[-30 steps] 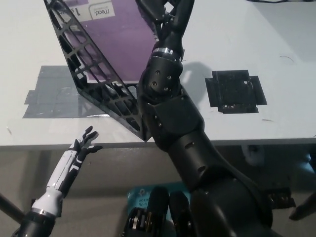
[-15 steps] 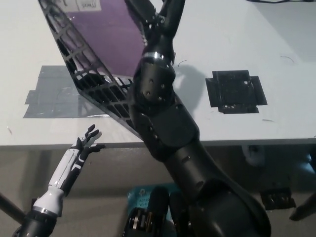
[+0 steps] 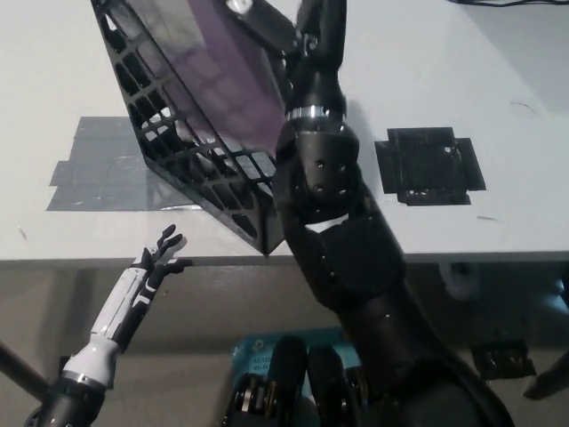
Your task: A person hands a notebook to the robot and the robot grabs it with its right hand and places it in the magazine stand kept in the centre of the desk infront of it.
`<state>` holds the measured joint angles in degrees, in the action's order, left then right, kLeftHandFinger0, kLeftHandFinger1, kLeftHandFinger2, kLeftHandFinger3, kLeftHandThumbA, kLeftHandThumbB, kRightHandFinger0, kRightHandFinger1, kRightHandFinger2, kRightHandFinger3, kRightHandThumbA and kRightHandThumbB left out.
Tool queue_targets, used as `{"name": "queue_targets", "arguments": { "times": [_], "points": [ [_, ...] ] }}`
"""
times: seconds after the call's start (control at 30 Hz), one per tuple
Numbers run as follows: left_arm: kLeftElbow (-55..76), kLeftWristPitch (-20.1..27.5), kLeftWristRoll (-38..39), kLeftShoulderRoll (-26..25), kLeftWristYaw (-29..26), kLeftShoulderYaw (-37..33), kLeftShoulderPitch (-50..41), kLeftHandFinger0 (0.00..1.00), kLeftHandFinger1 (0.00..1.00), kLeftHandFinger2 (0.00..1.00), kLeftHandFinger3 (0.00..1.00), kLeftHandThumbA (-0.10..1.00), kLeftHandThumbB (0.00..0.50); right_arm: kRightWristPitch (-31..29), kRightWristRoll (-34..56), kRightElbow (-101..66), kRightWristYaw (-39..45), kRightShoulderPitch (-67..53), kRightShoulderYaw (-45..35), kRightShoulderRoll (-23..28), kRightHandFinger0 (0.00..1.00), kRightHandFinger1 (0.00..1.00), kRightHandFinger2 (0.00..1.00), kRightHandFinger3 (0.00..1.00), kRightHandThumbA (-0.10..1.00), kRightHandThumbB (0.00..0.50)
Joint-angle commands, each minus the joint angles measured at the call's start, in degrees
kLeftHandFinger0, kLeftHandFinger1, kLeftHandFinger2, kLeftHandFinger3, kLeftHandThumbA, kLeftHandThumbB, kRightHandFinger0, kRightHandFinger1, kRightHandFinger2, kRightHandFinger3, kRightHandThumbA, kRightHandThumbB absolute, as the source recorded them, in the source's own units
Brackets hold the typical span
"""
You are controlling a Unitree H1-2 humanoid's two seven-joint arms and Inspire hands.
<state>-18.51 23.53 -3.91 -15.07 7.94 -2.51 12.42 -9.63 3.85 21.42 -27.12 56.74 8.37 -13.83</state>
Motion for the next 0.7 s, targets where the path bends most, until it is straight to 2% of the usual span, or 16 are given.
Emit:
{"name": "queue_targets", "arguments": {
  "times": [0.0,0.07,0.1,0.17,0.3,0.47,0.67],
  "points": [
    [2.6,0.0,0.0,-1.1,0.7,0.2,2.0,1.00,1.00,1.00,1.00,1.00,0.500,6.5,3.7,-8.0,10.4,2.2,1.1,0.5,1.00,1.00,1.00,1.00,1.00,0.484],
    [2.5,0.1,-0.1,-1.2,0.6,0.2,2.2,1.00,1.00,1.00,1.00,1.00,0.500,7.1,4.0,-9.2,10.9,1.9,0.5,0.8,1.00,1.00,1.00,1.00,1.00,0.480],
    [2.2,0.4,-0.1,-1.3,0.7,0.2,2.4,1.00,1.00,1.00,1.00,1.00,0.500,7.4,4.6,-10.2,11.4,1.7,0.0,0.9,1.00,1.00,1.00,1.00,1.00,0.499],
    [1.7,0.9,0.1,-1.3,0.8,0.2,2.6,1.00,1.00,1.00,1.00,1.00,0.500,8.0,5.5,-11.9,12.0,1.4,-0.7,1.2,1.00,1.00,1.00,1.00,1.00,0.500],
    [1.6,1.0,-0.6,-1.6,0.5,0.2,3.0,1.00,1.00,1.00,1.00,1.00,0.500,11.1,5.4,-18.5,12.2,1.1,-2.4,2.6,1.00,1.00,1.00,1.00,1.00,0.463],
    [1.5,0.7,-0.7,-1.6,0.5,0.2,2.8,1.00,1.00,1.00,1.00,1.00,0.500,13.8,4.4,-25.5,12.5,0.6,-3.7,4.7,1.00,1.00,1.00,1.00,1.00,0.483],
    [1.3,1.0,-0.6,-1.5,0.5,0.2,2.8,1.00,1.00,1.00,1.00,1.00,0.500,17.0,4.1,-35.2,12.2,-1.0,-6.0,6.7,1.00,1.00,1.00,1.00,1.00,0.459]
  ]
}}
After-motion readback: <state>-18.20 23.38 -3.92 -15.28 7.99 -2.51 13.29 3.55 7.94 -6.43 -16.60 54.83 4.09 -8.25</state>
